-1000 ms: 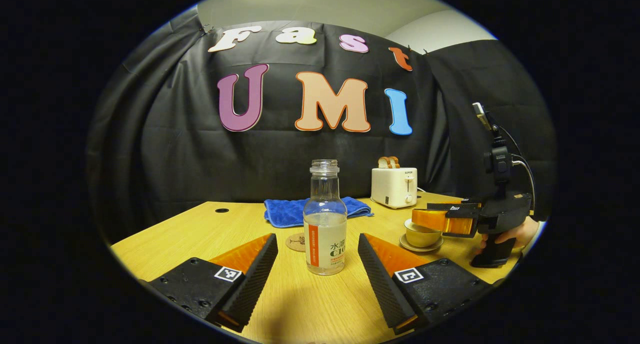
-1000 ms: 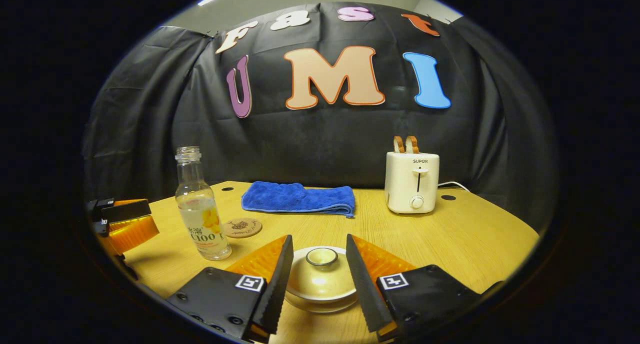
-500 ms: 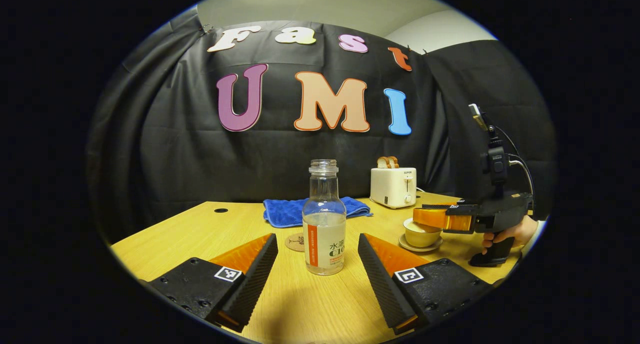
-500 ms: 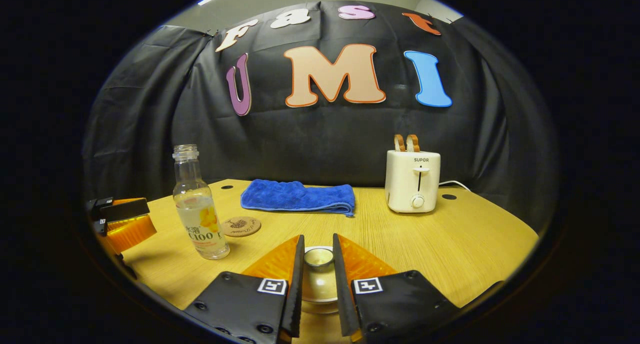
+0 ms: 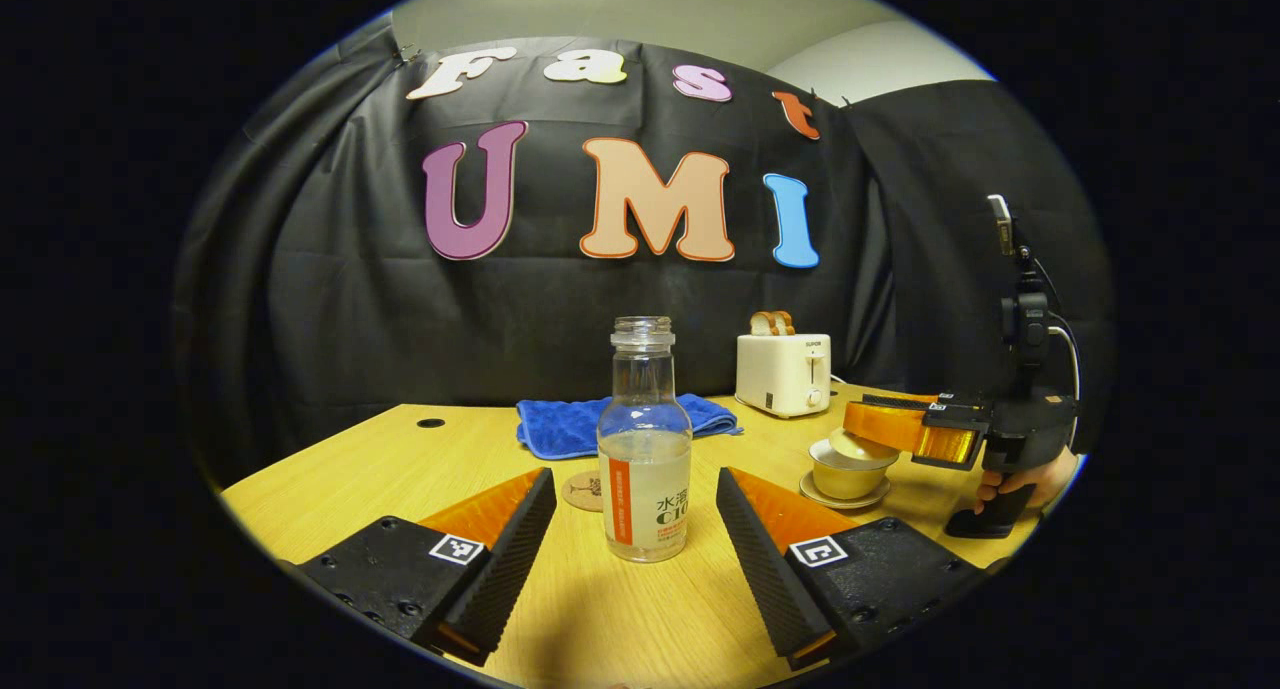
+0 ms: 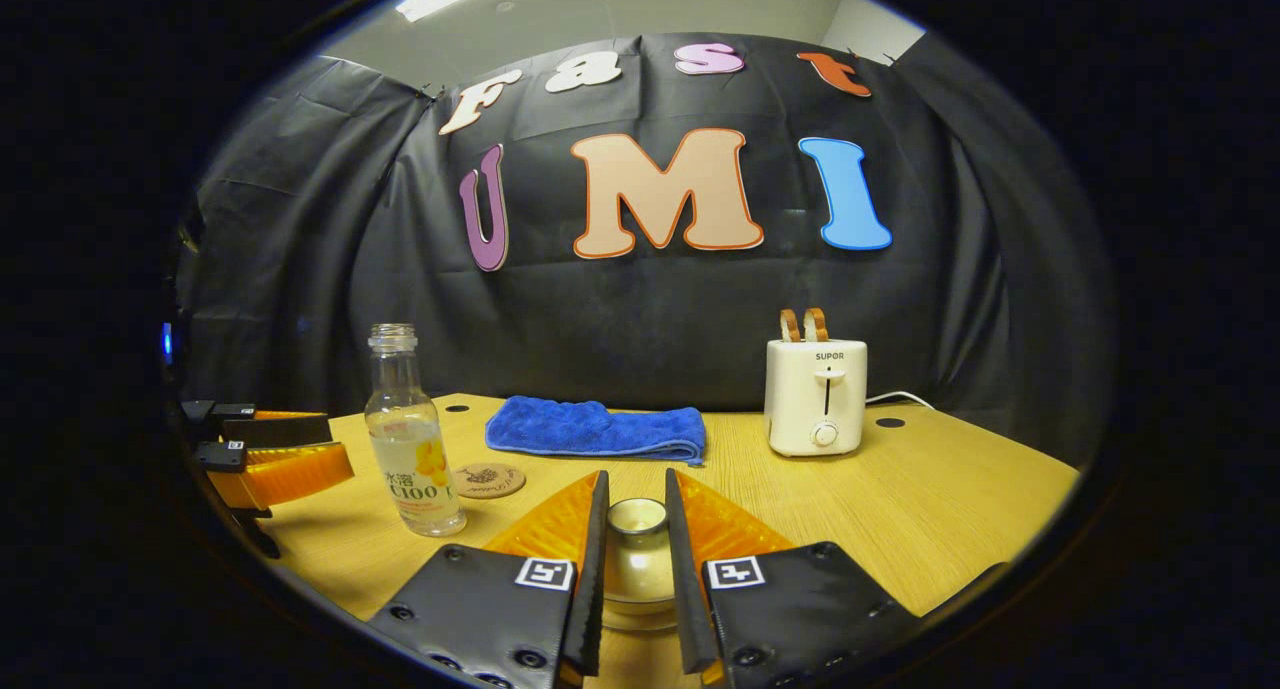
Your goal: Open the teacup lid with one hand, grasp the water bottle and pour water into the teacup with the other hand; after pouring, place the water bottle on the coaster and then close the teacup lid.
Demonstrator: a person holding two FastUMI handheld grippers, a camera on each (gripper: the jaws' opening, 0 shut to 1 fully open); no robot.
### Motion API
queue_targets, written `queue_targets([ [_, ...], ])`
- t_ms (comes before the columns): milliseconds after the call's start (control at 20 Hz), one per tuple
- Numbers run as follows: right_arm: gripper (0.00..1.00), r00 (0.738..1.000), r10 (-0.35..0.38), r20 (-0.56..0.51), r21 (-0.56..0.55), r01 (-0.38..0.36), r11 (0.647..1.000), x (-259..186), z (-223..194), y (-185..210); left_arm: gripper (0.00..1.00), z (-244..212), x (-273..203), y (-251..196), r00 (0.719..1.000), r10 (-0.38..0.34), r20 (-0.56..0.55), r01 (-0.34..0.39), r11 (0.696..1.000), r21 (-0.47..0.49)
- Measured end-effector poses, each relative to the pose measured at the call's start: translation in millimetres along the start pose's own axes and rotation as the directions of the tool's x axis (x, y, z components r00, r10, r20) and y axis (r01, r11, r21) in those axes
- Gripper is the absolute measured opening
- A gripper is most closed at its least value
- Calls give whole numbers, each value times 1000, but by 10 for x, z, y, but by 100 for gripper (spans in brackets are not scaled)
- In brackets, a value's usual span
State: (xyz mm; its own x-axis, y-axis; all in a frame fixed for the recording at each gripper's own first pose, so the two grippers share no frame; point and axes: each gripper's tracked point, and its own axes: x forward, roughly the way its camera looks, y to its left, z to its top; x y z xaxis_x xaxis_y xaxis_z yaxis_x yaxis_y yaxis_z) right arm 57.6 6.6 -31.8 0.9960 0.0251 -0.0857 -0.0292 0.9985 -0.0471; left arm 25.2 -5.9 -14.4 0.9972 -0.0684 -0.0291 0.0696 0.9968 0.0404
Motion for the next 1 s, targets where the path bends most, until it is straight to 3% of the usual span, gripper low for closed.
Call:
queue_targets([
  [300,34,1000,-25,7,0,25,1000,-49,22,-83,95,-26,221,-9,1000,-14,-10,14,1000,1],
  [1000,34,991,-135,19,-3,135,991,-332,75,-675,95,-123,706,-57,997,-41,-70,42,999,9],
])
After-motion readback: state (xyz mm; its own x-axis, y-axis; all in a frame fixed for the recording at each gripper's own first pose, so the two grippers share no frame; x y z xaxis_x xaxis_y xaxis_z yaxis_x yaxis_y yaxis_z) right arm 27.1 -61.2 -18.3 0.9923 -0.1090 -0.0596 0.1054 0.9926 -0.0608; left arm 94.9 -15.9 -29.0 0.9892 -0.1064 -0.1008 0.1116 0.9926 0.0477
